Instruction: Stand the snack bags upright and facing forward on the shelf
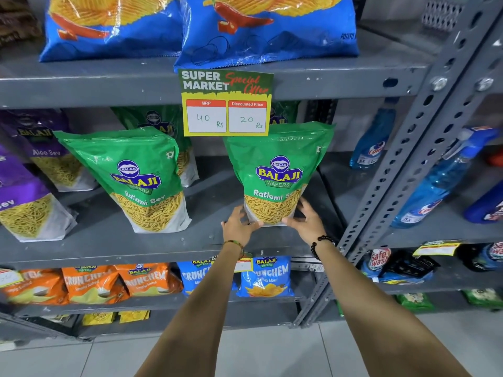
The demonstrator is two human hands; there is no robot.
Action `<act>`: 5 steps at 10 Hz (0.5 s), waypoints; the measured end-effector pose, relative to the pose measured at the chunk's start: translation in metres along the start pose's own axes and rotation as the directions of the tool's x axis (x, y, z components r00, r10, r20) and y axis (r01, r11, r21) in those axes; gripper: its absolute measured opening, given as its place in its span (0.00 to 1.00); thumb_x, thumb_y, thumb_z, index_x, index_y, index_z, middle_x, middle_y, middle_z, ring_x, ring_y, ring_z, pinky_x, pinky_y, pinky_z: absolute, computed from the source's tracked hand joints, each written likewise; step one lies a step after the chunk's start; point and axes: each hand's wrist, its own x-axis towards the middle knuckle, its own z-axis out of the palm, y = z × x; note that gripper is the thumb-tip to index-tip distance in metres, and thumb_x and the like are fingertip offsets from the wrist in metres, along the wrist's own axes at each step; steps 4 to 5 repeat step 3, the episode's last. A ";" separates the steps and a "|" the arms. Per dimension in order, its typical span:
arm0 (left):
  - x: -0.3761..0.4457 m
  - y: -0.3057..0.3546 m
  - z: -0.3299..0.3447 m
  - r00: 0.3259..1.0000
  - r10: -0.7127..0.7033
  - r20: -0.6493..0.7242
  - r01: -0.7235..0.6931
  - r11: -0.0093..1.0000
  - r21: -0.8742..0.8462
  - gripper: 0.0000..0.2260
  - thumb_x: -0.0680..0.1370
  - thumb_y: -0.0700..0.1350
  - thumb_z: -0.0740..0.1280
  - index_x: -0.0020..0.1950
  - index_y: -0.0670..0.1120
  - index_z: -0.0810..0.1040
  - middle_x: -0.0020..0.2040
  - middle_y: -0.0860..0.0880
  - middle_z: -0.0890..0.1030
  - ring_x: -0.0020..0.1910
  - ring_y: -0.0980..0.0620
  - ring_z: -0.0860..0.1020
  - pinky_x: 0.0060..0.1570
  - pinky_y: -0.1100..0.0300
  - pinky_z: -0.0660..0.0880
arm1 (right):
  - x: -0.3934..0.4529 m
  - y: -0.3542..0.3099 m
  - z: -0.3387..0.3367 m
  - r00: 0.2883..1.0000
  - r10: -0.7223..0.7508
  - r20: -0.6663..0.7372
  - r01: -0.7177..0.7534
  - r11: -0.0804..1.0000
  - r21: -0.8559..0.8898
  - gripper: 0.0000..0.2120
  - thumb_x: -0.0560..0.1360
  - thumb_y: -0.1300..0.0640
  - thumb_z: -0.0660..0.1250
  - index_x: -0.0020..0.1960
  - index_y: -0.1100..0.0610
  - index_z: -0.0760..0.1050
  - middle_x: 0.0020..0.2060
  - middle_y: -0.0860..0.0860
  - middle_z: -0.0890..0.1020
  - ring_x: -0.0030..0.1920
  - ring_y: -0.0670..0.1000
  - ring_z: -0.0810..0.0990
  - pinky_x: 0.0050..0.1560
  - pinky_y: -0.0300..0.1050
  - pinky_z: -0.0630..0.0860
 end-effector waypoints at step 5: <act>-0.007 0.010 -0.005 1.000 -0.009 0.000 0.009 1.000 -0.028 0.29 0.69 0.44 0.74 0.67 0.43 0.67 0.66 0.43 0.75 0.64 0.43 0.73 0.70 0.40 0.63 | -0.001 -0.003 0.000 1.000 0.000 0.025 0.000 1.000 -0.012 0.36 0.69 0.64 0.71 0.73 0.54 0.58 0.68 0.54 0.71 0.63 0.57 0.74 0.66 0.56 0.70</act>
